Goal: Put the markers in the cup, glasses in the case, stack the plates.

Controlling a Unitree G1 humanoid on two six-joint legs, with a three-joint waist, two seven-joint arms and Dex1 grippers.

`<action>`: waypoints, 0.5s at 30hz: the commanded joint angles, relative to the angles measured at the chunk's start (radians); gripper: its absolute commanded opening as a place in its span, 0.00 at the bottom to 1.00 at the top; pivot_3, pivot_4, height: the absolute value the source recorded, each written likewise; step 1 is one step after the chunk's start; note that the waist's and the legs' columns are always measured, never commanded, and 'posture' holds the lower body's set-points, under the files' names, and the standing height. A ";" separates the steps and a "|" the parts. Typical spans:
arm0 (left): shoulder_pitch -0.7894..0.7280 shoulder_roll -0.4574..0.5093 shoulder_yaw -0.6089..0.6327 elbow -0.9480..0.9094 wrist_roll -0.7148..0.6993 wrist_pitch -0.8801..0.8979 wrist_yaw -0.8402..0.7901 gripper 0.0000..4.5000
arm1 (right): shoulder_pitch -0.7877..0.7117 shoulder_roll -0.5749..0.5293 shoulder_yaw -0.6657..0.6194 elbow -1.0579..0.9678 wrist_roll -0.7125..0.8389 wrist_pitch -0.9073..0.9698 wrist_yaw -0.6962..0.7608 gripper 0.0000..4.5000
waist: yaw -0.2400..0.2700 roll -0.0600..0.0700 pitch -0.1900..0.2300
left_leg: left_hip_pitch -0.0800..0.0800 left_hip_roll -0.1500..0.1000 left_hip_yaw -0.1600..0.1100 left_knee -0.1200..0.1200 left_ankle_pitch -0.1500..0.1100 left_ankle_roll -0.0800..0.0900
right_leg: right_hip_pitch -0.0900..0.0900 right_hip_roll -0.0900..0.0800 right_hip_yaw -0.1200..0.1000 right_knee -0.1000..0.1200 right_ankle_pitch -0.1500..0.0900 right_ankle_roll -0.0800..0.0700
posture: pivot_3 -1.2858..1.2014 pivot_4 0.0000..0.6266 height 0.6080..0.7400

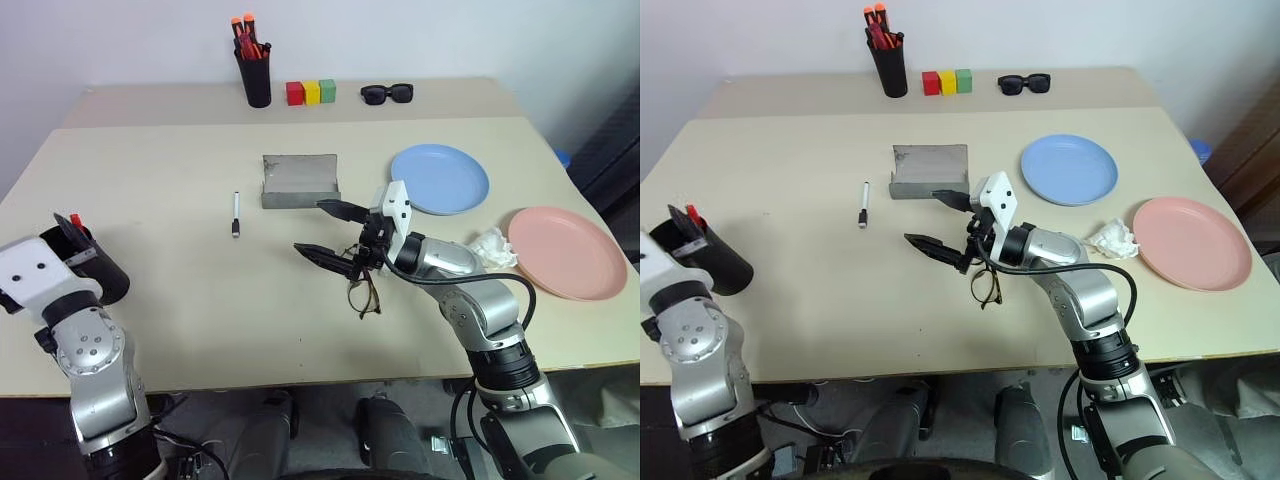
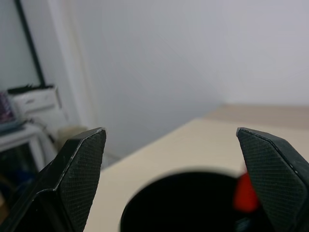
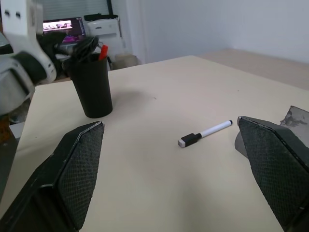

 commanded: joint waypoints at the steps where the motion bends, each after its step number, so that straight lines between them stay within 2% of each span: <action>1: -0.086 0.065 -0.031 -0.070 -0.008 0.021 -0.054 0.98 | -0.006 0.005 -0.008 -0.050 0.016 -0.001 -0.001 1.00 | -0.001 0.000 0.000 | 0.000 0.000 0.000 0.000 0.000 0.000 | 0.000 0.000 0.000 0.000 0.000 0.000 | 0.52 0.24 1.00; 4: -0.199 0.099 -0.096 -0.083 -0.095 0.107 -0.152 0.98 | -0.008 0.001 -0.018 -0.058 0.021 0.005 -0.007 1.00 | 0.000 0.000 0.000 | 0.000 0.000 0.000 0.000 0.000 0.000 | 0.000 0.000 0.000 0.000 0.000 0.000 | 0.52 0.24 1.00; 7: -0.293 0.114 -0.197 -0.082 -0.180 0.308 -0.255 0.98 | -0.010 -0.007 -0.034 -0.062 0.023 0.013 -0.017 1.00 | -0.002 0.000 0.000 | 0.000 0.000 0.000 0.000 0.000 0.000 | 0.000 0.000 0.000 0.000 0.000 0.001 | 0.52 0.24 1.00; 10: -0.362 0.120 -0.257 -0.052 -0.183 0.597 -0.251 0.98 | -0.010 -0.024 -0.048 -0.070 0.016 0.020 -0.027 1.00 | -0.006 0.000 0.000 | 0.000 0.000 0.000 0.000 0.000 0.000 | 0.000 0.001 0.000 0.001 0.000 0.001 | 0.52 0.24 1.00; 12: -0.409 0.087 -0.248 -0.028 -0.203 0.747 -0.230 0.98 | -0.009 -0.040 -0.058 -0.074 0.013 0.025 -0.032 1.00 | -0.012 0.000 0.000 | 0.000 0.000 0.000 0.000 0.000 0.001 | 0.000 0.001 0.000 0.001 0.000 0.001 | 0.52 0.24 1.00; 15: -0.496 0.093 -0.324 0.102 -0.135 0.995 -0.178 0.98 | 0.004 -0.097 -0.089 -0.066 0.001 0.030 -0.029 1.00 | -0.008 0.000 0.001 | 0.000 0.000 -0.001 0.000 0.000 0.001 | -0.001 0.002 -0.001 0.002 0.000 0.001 | 0.52 0.24 1.00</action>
